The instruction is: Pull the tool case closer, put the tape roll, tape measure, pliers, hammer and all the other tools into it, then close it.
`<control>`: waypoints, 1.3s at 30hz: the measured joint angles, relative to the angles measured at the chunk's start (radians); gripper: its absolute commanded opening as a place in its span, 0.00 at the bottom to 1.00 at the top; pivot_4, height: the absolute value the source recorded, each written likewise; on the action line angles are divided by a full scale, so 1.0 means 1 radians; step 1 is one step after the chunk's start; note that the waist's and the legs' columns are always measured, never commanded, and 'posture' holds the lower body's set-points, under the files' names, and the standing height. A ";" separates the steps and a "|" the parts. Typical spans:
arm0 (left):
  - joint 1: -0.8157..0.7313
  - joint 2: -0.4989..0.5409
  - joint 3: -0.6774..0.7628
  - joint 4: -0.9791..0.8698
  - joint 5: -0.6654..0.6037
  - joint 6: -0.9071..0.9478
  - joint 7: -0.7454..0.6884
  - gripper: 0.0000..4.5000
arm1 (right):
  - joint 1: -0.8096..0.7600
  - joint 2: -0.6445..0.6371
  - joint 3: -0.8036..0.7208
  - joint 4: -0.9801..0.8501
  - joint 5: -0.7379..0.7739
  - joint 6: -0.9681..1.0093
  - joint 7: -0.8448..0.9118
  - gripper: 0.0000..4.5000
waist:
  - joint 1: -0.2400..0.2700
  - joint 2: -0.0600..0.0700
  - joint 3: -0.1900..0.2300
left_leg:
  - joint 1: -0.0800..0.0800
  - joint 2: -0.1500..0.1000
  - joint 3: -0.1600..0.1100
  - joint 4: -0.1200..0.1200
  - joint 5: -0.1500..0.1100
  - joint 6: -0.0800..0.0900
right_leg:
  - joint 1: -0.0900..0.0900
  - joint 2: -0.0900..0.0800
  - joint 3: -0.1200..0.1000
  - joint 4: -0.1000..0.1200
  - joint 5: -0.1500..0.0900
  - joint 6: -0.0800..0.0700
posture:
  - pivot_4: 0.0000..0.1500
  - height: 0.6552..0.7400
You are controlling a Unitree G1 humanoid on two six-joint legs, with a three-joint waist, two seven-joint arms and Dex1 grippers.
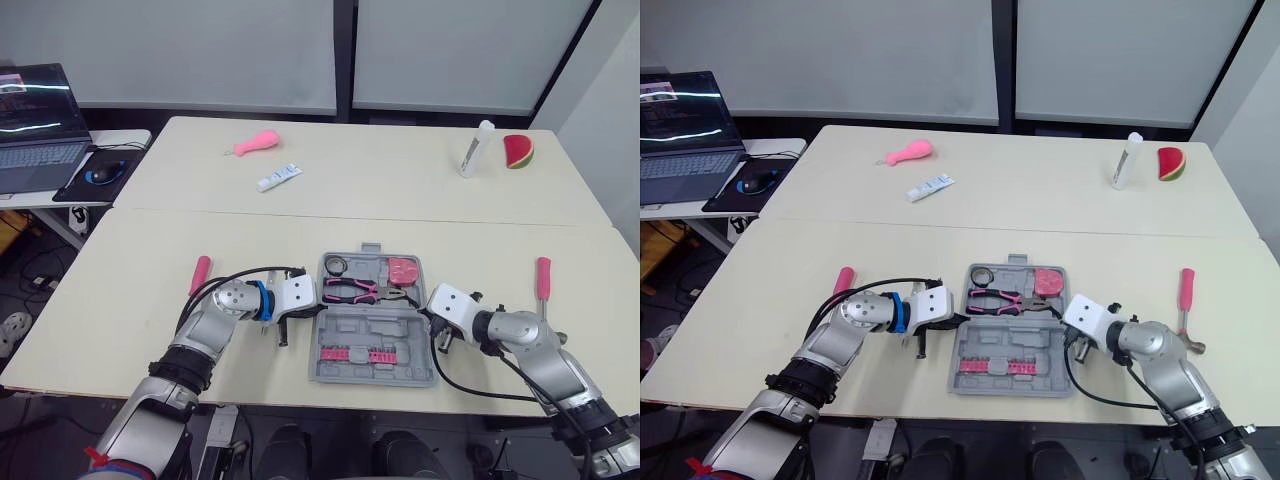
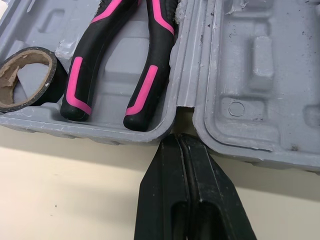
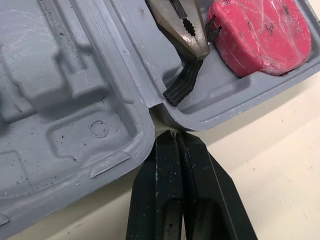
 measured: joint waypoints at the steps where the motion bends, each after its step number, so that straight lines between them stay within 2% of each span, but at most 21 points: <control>1: -0.001 0.000 0.000 0.001 0.000 0.000 0.001 0.00 | -0.001 0.003 0.000 0.000 0.000 0.001 0.000 0.00 | 0.000 0.000 0.000 | 0.000 0.000 0.000 0.000 0.000 0.000 | 0.000 0.000 0.000 0.000 0.000 0.000 | 1.00 1.00; 20: -0.011 0.009 0.001 0.018 0.000 -0.004 0.009 0.00 | 0.005 -0.004 0.002 -0.027 0.000 0.039 0.001 0.00 | 0.000 0.000 0.000 | 0.000 0.000 0.000 0.000 0.000 0.000 | 0.000 0.000 0.000 0.000 0.000 0.000 | 1.00 1.00; 30: -0.016 0.054 0.016 0.045 -0.023 -0.030 -0.009 0.00 | 0.118 -0.069 -0.076 -0.163 0.047 0.066 -0.002 0.00 | -0.003 0.000 0.000 | -0.001 0.000 0.000 0.000 0.000 0.000 | -0.001 0.000 0.000 0.000 0.000 0.000 | 1.00 1.00; 35: 0.025 0.105 0.042 -0.011 -0.072 -0.015 -0.054 0.00 | 0.165 -0.097 -0.138 -0.198 0.060 0.058 -0.025 0.00 | -0.004 0.000 0.000 | -0.002 0.000 0.000 -0.001 0.000 0.000 | -0.002 0.000 0.000 -0.001 0.000 0.000 | 1.00 1.00; 39: 0.086 0.143 0.148 -0.129 -0.201 0.073 -0.079 0.00 | 0.237 -0.111 -0.253 -0.289 0.123 0.019 -0.028 0.00 | -0.002 0.000 0.001 | -0.002 0.001 -0.001 -0.001 0.000 0.000 | -0.002 0.000 -0.001 -0.001 0.000 0.000 | 1.00 1.00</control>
